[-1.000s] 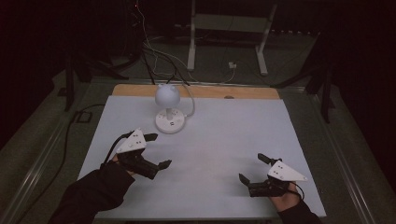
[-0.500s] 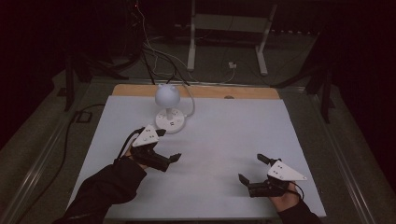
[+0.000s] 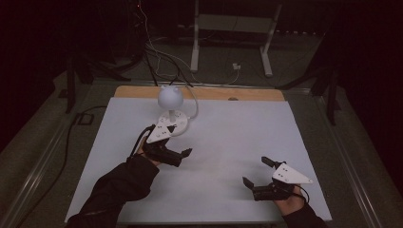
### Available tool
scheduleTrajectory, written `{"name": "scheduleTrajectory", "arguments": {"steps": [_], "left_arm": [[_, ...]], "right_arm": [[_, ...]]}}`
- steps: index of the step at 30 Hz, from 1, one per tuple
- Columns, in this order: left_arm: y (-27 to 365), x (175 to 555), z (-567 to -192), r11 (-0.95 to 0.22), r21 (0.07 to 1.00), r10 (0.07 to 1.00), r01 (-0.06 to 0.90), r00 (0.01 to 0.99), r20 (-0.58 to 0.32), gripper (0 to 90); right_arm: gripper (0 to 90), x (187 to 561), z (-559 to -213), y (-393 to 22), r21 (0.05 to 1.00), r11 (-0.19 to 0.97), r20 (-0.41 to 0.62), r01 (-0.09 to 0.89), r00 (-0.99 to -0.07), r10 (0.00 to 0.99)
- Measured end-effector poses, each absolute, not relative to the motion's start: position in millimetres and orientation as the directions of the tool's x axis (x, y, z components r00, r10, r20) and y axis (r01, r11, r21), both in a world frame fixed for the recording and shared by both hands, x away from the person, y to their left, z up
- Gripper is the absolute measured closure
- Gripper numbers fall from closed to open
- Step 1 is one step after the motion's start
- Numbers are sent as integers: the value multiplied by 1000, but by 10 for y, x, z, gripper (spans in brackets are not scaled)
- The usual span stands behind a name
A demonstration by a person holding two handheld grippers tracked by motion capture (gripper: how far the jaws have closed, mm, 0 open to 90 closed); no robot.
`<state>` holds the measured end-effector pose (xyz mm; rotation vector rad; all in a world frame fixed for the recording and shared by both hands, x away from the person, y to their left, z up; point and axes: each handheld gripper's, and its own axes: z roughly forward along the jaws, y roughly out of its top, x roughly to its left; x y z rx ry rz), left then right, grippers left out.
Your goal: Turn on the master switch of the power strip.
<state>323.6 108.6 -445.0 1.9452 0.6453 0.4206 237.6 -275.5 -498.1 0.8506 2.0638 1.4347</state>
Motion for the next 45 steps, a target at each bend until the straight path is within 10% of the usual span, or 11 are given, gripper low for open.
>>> {"name": "scheduleTrajectory", "arguments": {"steps": [33,45], "left_arm": [[792,3741,-4739,-328,898,762,294,644,68,3],[806,3911,-4823,-361,879,775,312,624,98,145]], "right_arm": [[0,2384,-4987,-2781,943,244,-18,225,-701,713],[0,2382,-4983,-2787,945,240,-14,225,-701,713]]}}
